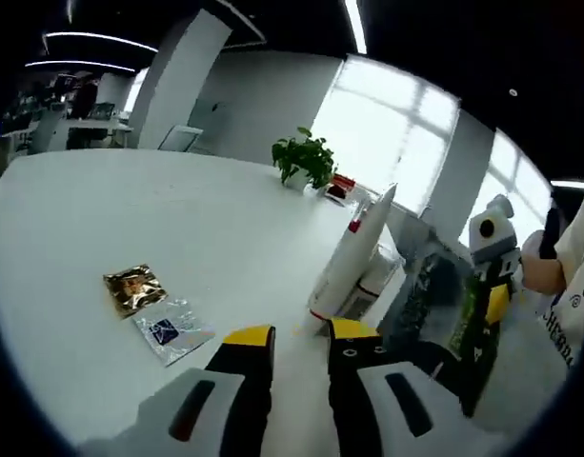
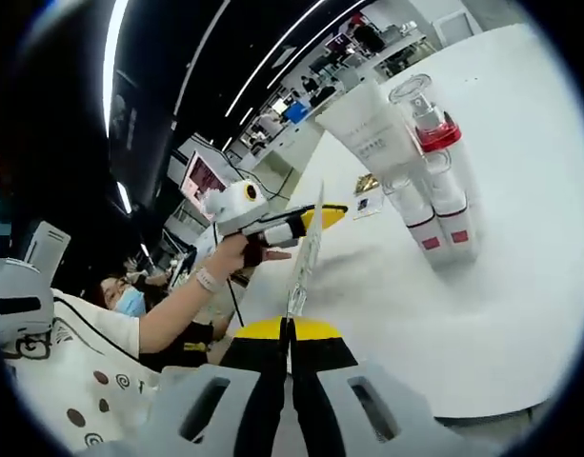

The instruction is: Arrange the skincare products in the storage area until every visible bottle or jar stands upright without overlapping.

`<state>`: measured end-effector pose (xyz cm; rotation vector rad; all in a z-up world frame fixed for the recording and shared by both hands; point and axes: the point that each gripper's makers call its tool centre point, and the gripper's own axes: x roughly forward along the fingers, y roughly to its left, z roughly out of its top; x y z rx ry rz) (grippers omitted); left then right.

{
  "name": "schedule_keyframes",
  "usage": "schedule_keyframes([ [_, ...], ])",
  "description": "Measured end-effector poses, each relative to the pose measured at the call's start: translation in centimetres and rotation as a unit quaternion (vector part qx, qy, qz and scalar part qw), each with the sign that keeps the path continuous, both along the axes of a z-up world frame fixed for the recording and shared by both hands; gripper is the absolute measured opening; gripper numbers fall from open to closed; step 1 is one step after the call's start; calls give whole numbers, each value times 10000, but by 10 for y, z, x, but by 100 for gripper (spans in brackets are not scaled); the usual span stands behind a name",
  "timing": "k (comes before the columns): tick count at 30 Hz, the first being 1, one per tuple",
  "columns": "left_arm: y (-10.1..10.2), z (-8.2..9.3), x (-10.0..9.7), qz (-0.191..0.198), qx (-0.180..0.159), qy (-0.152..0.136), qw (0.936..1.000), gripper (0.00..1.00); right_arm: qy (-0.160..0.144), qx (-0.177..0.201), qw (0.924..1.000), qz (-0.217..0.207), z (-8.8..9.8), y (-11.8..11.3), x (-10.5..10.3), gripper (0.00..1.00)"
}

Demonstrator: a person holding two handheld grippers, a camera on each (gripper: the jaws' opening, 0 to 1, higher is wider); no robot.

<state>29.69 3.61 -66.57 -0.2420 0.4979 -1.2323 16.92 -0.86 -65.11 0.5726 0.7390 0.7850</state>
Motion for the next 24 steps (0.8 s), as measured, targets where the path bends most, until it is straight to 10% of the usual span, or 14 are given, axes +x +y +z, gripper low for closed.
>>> schedule_keyframes([
  [5,1,15,-19,-463,-310,-41,9984,29,16,-64,9999,140,-5,5,3,1],
  [15,7,6,-40,-1122,-611,749,9890,39,-247,56,9982,547,3,16,-2,1],
  [24,5,-4,-36,-882,-483,1071,9891,13,-344,164,9966,730,0,18,3,1],
])
